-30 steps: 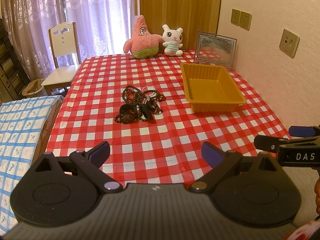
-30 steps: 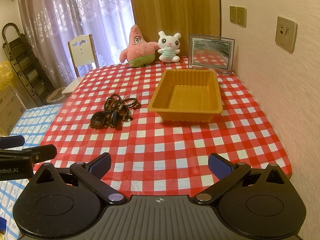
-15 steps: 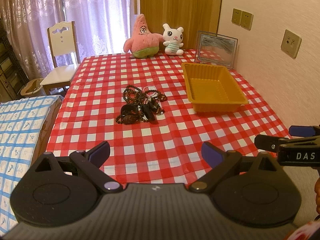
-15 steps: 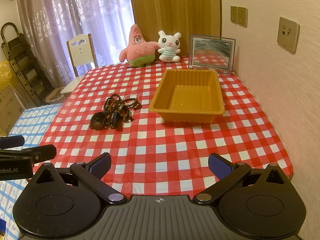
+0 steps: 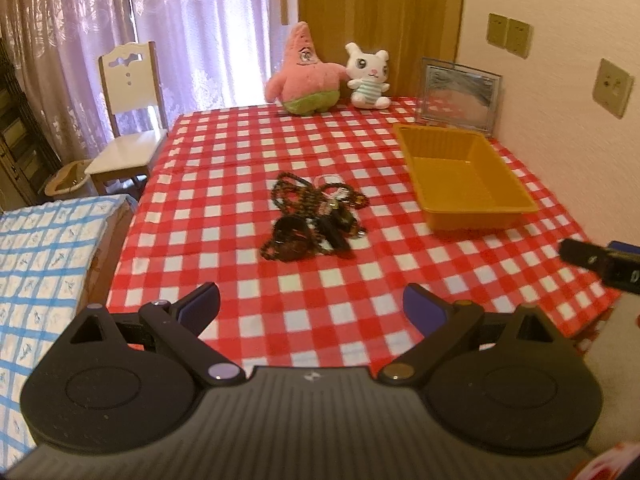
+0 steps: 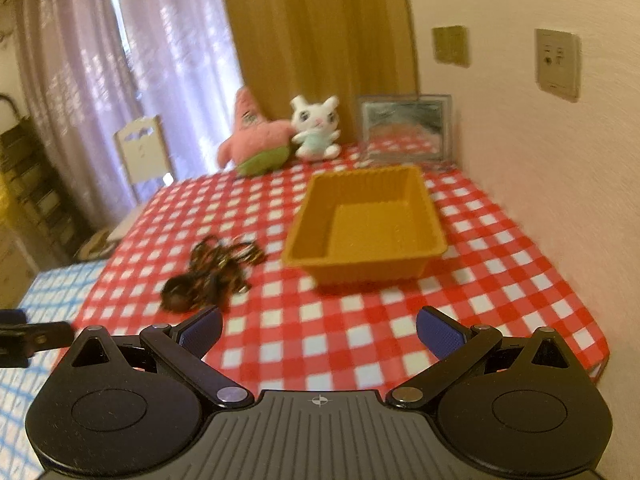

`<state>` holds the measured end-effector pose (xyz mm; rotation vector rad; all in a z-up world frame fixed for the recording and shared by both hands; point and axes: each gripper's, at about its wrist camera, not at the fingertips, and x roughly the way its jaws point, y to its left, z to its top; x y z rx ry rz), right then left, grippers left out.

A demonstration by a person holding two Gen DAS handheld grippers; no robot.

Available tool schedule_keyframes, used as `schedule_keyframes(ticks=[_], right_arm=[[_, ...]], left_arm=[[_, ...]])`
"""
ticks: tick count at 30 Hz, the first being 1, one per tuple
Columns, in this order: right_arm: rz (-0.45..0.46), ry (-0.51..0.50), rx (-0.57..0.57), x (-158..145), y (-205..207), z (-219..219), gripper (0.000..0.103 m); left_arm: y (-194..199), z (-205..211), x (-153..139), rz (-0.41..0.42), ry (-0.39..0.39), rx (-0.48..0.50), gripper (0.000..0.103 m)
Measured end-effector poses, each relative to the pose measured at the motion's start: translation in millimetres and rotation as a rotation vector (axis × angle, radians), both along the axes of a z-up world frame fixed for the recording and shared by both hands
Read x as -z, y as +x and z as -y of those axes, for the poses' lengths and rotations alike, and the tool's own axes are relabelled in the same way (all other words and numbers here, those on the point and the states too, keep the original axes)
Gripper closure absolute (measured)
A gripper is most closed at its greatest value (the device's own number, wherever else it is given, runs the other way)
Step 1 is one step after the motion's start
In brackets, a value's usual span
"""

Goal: Organize jewelry
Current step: 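Move the right tool to the orange tray and clamp its rim while the left tool approaches the jewelry pile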

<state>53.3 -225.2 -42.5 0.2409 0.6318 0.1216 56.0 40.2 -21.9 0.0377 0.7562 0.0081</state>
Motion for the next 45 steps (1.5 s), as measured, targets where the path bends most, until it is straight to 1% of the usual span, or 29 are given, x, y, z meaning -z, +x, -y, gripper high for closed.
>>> schedule_keyframes(ticks=[5,9,13,15,17,20,25,28,34,37,39,40,42,45], right_arm=[[0.031,0.007,0.095,30,24,15,0.0],[0.064,0.002,0.149,50,47,27,0.0],[0.075,0.009,0.218,73,79,41,0.001],[0.075,0.032,0.254,85,95,50,0.009],[0.064,0.056,0.304,98,114,59,0.013],[0.066,0.077,0.344,113,136,70,0.019],[0.051,0.087,0.376,133,167,79,0.027],[0.041,0.107,0.395,143,180,83,0.032],[0.029,0.125,0.399,161,198,88,0.043],[0.043,0.121,0.391,165,202,89,0.052],[0.053,0.121,0.374,166,205,89,0.065],[0.054,0.116,0.367,166,206,90,0.069],[0.057,0.111,0.349,165,208,91,0.082],[0.056,0.108,0.306,162,209,94,0.095]], left_arm=[[28,-17,22,-0.023,-0.017,-0.021,0.005],[54,-22,39,-0.026,-0.005,-0.042,0.006],[81,-24,54,-0.049,-0.002,-0.07,0.006],[92,-23,59,-0.059,-0.002,-0.078,0.006],[103,-21,64,-0.065,-0.003,-0.082,0.006],[118,-17,70,-0.074,0.001,-0.094,0.006],[142,-14,81,-0.1,-0.01,-0.118,0.006],[155,-15,89,-0.121,-0.013,-0.137,0.009],[172,-14,101,-0.143,-0.007,-0.159,0.01],[178,-12,108,-0.159,0.002,-0.165,0.01],[182,-10,111,-0.17,0.002,-0.168,0.011],[184,-10,113,-0.174,0.0,-0.169,0.011],[186,-8,114,-0.179,-0.002,-0.171,0.013],[188,-4,115,-0.181,0.006,-0.169,0.013]])
